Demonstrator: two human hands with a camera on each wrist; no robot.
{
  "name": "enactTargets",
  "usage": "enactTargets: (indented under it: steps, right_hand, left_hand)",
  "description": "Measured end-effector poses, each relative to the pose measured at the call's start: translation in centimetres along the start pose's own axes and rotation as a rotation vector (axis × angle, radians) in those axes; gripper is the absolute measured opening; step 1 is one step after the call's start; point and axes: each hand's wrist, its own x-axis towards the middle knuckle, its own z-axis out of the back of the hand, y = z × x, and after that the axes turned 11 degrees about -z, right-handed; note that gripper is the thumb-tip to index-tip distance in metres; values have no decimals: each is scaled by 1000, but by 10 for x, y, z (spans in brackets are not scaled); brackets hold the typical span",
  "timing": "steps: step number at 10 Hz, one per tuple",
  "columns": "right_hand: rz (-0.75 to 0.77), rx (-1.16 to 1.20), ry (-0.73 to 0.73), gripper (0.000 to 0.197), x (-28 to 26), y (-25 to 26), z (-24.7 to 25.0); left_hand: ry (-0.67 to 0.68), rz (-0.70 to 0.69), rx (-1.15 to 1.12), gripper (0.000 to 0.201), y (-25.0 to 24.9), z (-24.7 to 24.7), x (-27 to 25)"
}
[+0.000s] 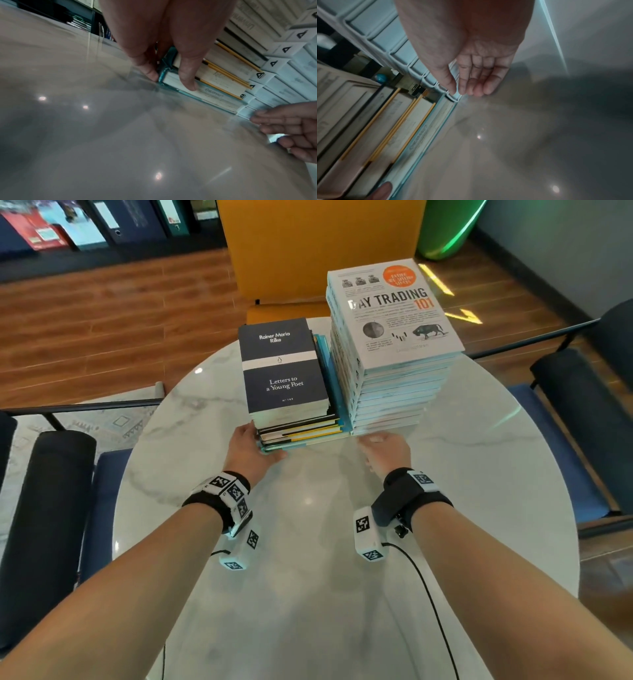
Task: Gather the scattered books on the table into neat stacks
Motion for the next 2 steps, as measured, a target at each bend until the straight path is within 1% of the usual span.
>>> enactTargets:
  steps: [1, 2]
  right_hand:
    - [41, -117, -2, 31, 8, -11, 25]
    - [35, -233, 0, 39, 18, -23, 52]
  left_hand:
    - [-103, 85, -31, 62, -6, -16, -13]
    - [-246, 215, -107, 65, -19, -33, -33]
